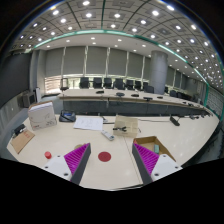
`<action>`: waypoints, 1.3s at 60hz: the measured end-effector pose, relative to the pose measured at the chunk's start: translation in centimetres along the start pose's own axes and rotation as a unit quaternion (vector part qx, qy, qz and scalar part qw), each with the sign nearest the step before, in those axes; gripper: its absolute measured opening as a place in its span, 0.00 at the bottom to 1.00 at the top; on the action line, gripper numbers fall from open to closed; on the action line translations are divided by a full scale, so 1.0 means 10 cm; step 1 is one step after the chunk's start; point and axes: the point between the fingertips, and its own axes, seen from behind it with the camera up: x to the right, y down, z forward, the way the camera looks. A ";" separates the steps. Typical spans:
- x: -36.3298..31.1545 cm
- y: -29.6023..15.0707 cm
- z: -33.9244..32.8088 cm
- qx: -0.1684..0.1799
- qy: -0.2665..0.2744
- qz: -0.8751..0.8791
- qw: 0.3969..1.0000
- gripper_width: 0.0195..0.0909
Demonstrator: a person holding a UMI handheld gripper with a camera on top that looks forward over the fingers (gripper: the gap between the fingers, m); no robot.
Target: Pour water
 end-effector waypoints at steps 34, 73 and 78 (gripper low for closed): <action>-1.07 1.36 0.34 -0.065 -0.046 0.007 0.997 0.93; -2.86 2.04 1.49 0.028 -0.063 0.026 0.997 0.61; -2.83 2.00 1.58 0.039 -0.047 0.027 0.998 0.47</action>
